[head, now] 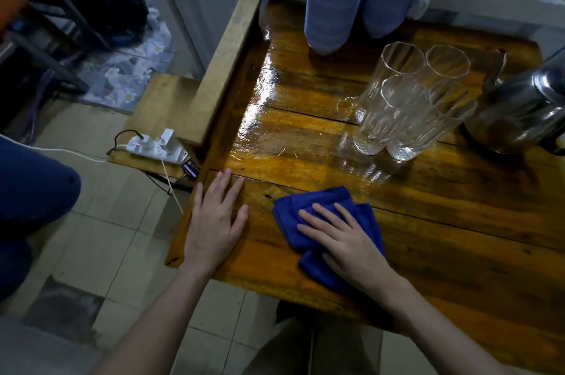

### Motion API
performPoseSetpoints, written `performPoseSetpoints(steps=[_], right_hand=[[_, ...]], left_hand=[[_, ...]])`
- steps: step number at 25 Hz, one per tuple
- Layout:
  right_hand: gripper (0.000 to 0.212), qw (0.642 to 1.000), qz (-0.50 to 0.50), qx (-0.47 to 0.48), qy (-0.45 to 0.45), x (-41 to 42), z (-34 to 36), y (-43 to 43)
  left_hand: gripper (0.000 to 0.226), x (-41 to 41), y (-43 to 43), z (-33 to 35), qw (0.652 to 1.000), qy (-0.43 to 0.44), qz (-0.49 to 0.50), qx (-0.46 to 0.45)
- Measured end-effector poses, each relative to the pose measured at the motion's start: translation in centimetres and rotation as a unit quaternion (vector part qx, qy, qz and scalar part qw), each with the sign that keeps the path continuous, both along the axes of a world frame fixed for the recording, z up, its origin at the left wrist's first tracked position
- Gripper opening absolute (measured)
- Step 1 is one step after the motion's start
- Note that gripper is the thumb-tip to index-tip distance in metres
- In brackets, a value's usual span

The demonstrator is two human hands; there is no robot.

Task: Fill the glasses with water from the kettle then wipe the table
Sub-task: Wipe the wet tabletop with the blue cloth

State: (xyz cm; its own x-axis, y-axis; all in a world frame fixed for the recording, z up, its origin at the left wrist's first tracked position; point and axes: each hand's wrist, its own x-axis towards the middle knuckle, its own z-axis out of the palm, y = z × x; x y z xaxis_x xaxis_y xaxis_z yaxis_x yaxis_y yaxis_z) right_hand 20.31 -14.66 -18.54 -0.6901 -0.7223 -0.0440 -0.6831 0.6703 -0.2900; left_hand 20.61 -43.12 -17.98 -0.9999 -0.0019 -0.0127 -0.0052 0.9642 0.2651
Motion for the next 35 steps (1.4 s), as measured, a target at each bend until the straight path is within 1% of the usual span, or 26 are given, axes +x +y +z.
performPoseSetpoints(steps=[1, 2, 3, 5, 7, 8, 10, 11, 14, 16, 18, 21, 22, 25, 29, 33, 35], right_hand=[[0.063, 1.0, 0.018, 0.006, 0.0, 0.4, 0.1, 1.4], [0.067, 1.0, 0.012, 0.01, -0.001, 0.8, 0.2, 3.3], [0.072, 1.0, -0.02, 0.011, -0.009, 1.0, 0.4, 5.3], [0.072, 0.991, -0.13, 0.007, -0.037, 1.5, 1.0, 9.0], [0.066, 0.974, -0.217, 0.009, -0.059, 2.0, 1.5, 10.4], [0.066, 0.97, -0.237, 0.015, -0.055, 2.1, 1.5, 10.1], [0.067, 0.971, -0.235, 0.035, -0.032, 1.8, 1.3, 7.9], [0.068, 0.975, -0.214, 0.048, -0.024, 1.6, 1.2, 6.2], [0.062, 0.993, -0.091, 0.072, -0.003, 0.6, 1.1, -0.4], [0.059, 0.997, 0.002, 0.077, -0.002, 0.2, 0.8, -5.4], [0.06, 0.996, 0.044, 0.074, -0.009, -1.0, 0.8, -9.1], [0.061, 0.998, 0.012, 0.059, -0.024, -3.9, 0.5, -11.4], [0.061, 0.998, -0.002, 0.054, -0.027, -4.9, 0.4, -11.7], [0.063, 0.997, -0.059, 0.054, -0.018, -9.1, 0.1, -12.3], [0.066, 0.978, -0.198, 0.064, 0.017, -17.7, -0.3, -11.5], [0.063, 0.966, -0.249, 0.066, 0.032, -22.6, -0.9, -11.6], [0.062, 0.965, -0.25, 0.062, 0.04, -23.4, -0.8, -12.3]], left_hand=[[0.056, 0.1, -0.2, 0.1, 1.0, -0.003, -0.004, 0.004], [0.057, 0.1, -0.6, 0.1, 1.0, -0.006, -0.014, 0.007], [0.057, 0.2, -1.0, 0.2, 1.0, -0.009, -0.026, 0.004], [0.058, 0.1, -1.5, 0.2, 0.999, -0.016, -0.04, -0.007], [0.06, -0.6, -0.9, 0.2, 1.0, -0.012, -0.011, -0.002], [0.06, -1.3, -0.5, 0.2, 1.0, -0.009, 0.01, 0.002], [0.059, -2.5, 0.1, 0.2, 1.0, -0.003, 0.03, -0.001], [0.058, -2.8, 0.2, 0.1, 0.999, 0.003, 0.033, -0.002], [0.05, -2.9, 0.0, -0.1, 0.996, 0.029, 0.069, 0.044], [0.048, -2.9, -0.1, -0.2, 0.992, 0.043, 0.094, 0.068], [0.048, -3.1, -0.3, -0.5, 0.991, 0.047, 0.091, 0.085], [0.048, -3.2, -0.8, -0.8, 0.983, 0.034, 0.115, 0.137], [0.048, -3.2, -0.8, -0.7, 0.983, 0.03, 0.12, 0.137], [0.05, -3.5, -0.6, -0.7, 0.99, 0.025, 0.1, 0.091], [0.052, -3.5, -0.6, -0.9, 0.992, 0.017, 0.107, 0.066], [0.053, -3.7, -0.4, -0.8, 0.993, 0.022, 0.108, 0.042], [0.053, -3.8, -0.3, -0.7, 0.993, 0.02, 0.11, 0.035]])
